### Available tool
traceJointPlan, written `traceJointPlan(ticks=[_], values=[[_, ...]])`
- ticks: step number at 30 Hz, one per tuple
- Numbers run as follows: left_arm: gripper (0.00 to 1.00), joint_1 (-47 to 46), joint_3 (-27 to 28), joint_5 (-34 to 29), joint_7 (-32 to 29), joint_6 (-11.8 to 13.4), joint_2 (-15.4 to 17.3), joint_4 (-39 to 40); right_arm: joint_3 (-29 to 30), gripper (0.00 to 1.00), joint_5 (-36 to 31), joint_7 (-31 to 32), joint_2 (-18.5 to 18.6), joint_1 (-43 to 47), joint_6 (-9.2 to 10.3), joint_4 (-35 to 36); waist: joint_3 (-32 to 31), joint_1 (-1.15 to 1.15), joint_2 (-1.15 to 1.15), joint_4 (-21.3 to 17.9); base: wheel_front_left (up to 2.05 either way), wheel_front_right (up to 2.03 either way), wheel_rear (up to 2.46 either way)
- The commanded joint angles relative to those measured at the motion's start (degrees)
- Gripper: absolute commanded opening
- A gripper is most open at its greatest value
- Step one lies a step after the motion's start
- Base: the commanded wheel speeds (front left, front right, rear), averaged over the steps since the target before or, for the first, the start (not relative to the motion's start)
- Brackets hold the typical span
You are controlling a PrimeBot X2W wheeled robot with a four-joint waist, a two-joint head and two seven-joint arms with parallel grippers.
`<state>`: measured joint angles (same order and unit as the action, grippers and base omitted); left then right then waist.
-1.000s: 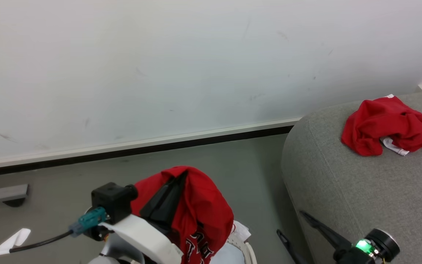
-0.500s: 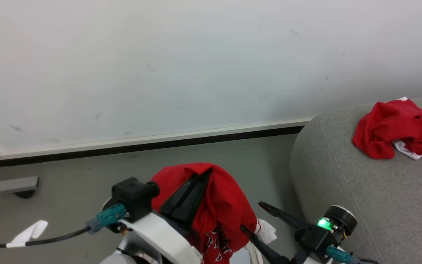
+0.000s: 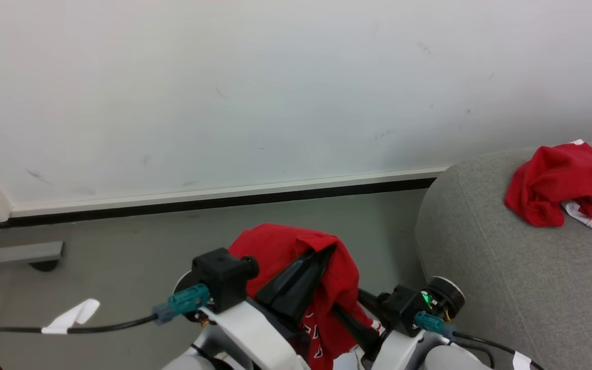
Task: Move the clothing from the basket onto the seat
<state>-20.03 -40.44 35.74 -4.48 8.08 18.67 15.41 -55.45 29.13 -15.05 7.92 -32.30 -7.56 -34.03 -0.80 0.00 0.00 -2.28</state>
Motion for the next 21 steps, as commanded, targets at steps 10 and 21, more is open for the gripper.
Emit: traceJointPlan(ticks=[10, 21], values=[[0.00, 0.75, 0.60, -0.93, 1.23, 0.71, 1.14, -2.61, 2.51, 0.00, 3.09, -0.18, 1.99, -0.47, 0.15, 1.27, -0.09, 0.00, 0.00, 0.89, 0.00, 0.00, 0.00], [1.00, 2.25, -0.26, -2.26, 4.41, 0.87, 0.99, -7.12, 14.64, 0.00, -1.60, -0.18, 4.88, 0.39, 0.15, 4.39, 0.10, 0.00, 0.00, -0.11, 0.00, 0.00, 0.00]])
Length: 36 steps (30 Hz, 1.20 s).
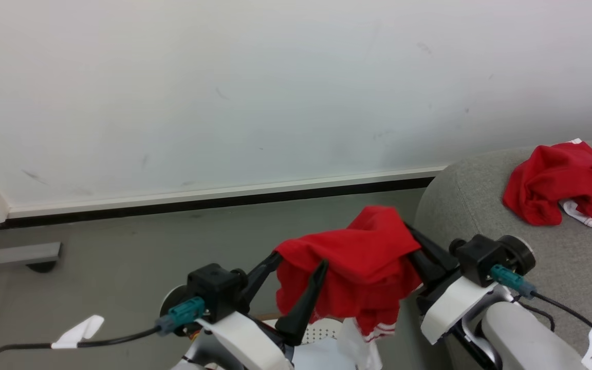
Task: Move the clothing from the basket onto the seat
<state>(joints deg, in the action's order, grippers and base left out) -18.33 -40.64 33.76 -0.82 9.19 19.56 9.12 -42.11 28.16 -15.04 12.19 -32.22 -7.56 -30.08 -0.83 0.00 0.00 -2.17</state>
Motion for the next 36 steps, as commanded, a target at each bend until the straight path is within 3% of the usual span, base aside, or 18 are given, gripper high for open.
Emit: traceJointPlan(ticks=[1, 8, 27, 36], values=[[1.00, 0.74, -0.22, -0.14, 1.12, -0.43, -0.24, -1.29, 2.36, 0.00, -1.02, -0.19, 0.93, 0.32, 0.15, 0.86, 0.20, 0.00, 0.00, -0.35, 0.00, 0.00, 0.00], [1.00, 1.10, -1.64, 0.01, 4.22, -2.12, -1.90, -6.31, 8.32, 0.00, -3.05, -0.19, 3.34, 0.80, 0.15, 3.81, 0.68, 0.00, 0.00, -2.58, 0.00, 0.00, 0.00], [1.00, -0.66, -4.78, -0.88, 8.23, -4.52, -5.60, -14.63, 15.18, 0.00, -5.16, -0.20, 8.63, 1.87, 0.15, 10.58, 2.85, 0.00, 0.00, -13.81, 0.00, 0.00, 0.00], [1.00, -2.47, -5.52, -1.62, 8.27, -4.87, -6.30, -15.58, 16.34, 0.00, -4.88, -0.20, 9.95, 1.88, 0.15, 12.17, 4.75, 0.00, 0.00, -16.20, 0.00, 0.00, 0.00]])
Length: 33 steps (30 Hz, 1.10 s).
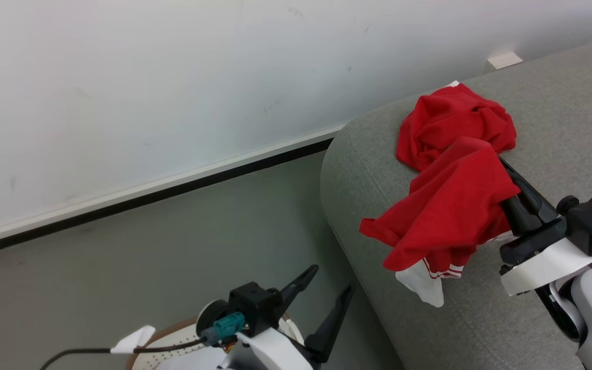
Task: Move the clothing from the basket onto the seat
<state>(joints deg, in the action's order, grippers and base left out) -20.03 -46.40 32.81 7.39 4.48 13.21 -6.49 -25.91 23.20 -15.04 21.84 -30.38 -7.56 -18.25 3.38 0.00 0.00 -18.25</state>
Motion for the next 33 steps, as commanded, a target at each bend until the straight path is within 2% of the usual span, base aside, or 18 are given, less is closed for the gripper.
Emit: traceJointPlan(ticks=[1, 9, 17, 20, 25, 29, 33], values=[[1.00, -1.12, 0.16, -0.87, -0.07, -0.18, 0.05, 0.12, 0.50, 0.00, 0.15, -0.19, 0.44, -0.19, 0.15, 0.60, 1.10, 0.00, 0.00, -0.08, 0.00, 0.00, 0.00], [1.00, -7.46, -0.86, -2.99, -2.40, -1.22, 0.01, 1.64, 6.44, 0.00, -1.31, -0.19, 1.12, -4.36, 0.15, 3.21, 11.07, 0.00, 0.00, 2.51, 0.00, 0.00, 0.00], [1.00, -16.52, -0.59, -6.12, -4.15, -2.81, -0.10, 3.18, 11.83, 0.00, -5.01, -0.19, 4.22, -18.85, 0.15, 1.19, 25.06, 0.00, 0.00, 5.27, 0.00, 0.00, 0.00], [1.00, -18.93, -0.54, -6.65, -4.43, -3.19, -0.16, 3.62, 15.26, 0.00, -5.41, -0.19, 6.71, -26.53, 0.15, -1.58, 29.10, 0.00, 0.00, 6.11, 0.00, 0.00, 0.00], [1.00, -21.47, -0.63, -7.60, -4.43, -3.25, -0.68, 3.87, 24.86, 0.00, -7.52, -0.09, 10.62, -35.88, 0.15, -7.63, 33.49, 0.00, 0.00, 7.61, 0.00, 0.00, 0.00], [1.00, -22.59, -0.60, -8.00, -4.31, -2.92, -1.12, 4.58, 32.11, 0.00, -9.60, -0.10, 14.56, -38.68, 0.15, -14.54, 36.50, 0.00, 0.00, 8.99, 0.00, 0.00, 0.00], [1.00, -22.98, -0.32, -8.15, -4.17, -2.51, -0.75, 4.81, 39.49, 0.00, -12.67, -0.09, 15.20, -36.27, 0.15, -23.27, 38.20, 0.00, 0.00, 9.81, 0.00, 0.00, 0.00]])
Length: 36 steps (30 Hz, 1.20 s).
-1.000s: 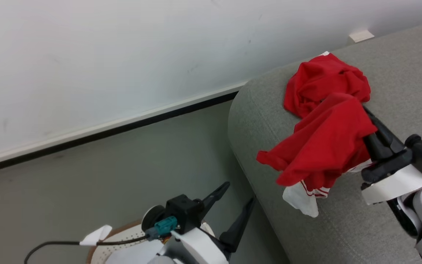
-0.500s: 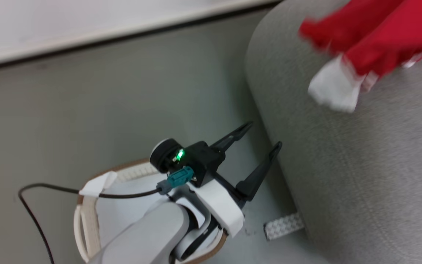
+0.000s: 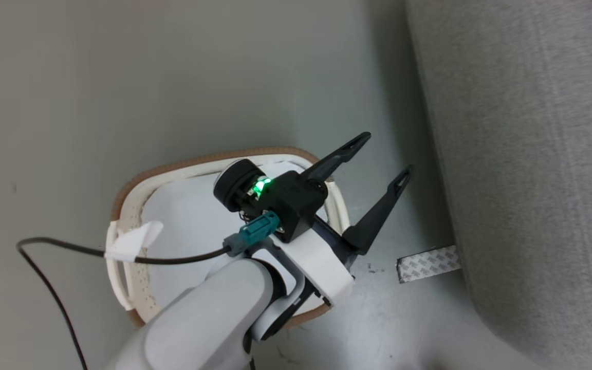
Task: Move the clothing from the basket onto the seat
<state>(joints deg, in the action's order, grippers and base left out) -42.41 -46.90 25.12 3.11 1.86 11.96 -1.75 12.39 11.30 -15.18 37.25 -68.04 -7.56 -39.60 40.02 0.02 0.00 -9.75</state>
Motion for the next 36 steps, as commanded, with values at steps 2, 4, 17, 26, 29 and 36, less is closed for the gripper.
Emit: traceJointPlan(ticks=[2, 4, 17, 26, 29, 36], values=[[1.00, -0.70, 0.30, -0.62, 0.03, 0.48, 0.73, 0.30, 5.00, 0.00, -2.46, 0.05, -0.79, 2.93, 0.15, -6.23, 2.19, -0.02, 0.00, 1.52, 0.00, 0.00, 0.00], [1.00, -0.74, 0.47, -0.68, -0.13, 0.77, 0.95, 0.54, 8.76, 0.00, -4.27, 0.02, -2.06, 4.33, 0.15, -9.30, 2.66, -0.02, 0.00, 1.69, 0.00, 0.00, 0.00], [1.00, 1.74, 1.65, 0.38, 2.24, 2.16, 2.38, -0.08, 15.67, 1.00, -12.93, 0.03, -12.63, 12.28, 0.15, -9.58, -1.64, -0.02, 0.00, 0.58, 0.00, 0.00, 0.00], [1.00, 7.11, 5.23, 3.71, 7.88, 4.16, 3.00, -4.04, 8.06, 1.00, -12.76, 0.03, -18.69, 23.96, 0.15, 2.86, -11.47, -0.02, 0.00, 0.14, 0.00, 0.00, 0.00], [1.00, 10.70, 7.25, 5.73, 9.31, 5.99, 3.27, -5.32, 5.49, 1.00, -10.83, 0.05, -20.24, 29.80, 0.15, 8.38, -15.47, -0.02, 0.00, 0.79, 0.00, 0.00, 0.00], [1.00, 19.56, 12.18, 8.58, 11.40, 9.54, 4.62, -7.28, 1.24, 1.00, -9.05, 0.06, -23.48, 42.43, 0.15, 18.22, -24.00, -0.02, 0.00, 2.98, 0.00, 0.00, 0.00]])
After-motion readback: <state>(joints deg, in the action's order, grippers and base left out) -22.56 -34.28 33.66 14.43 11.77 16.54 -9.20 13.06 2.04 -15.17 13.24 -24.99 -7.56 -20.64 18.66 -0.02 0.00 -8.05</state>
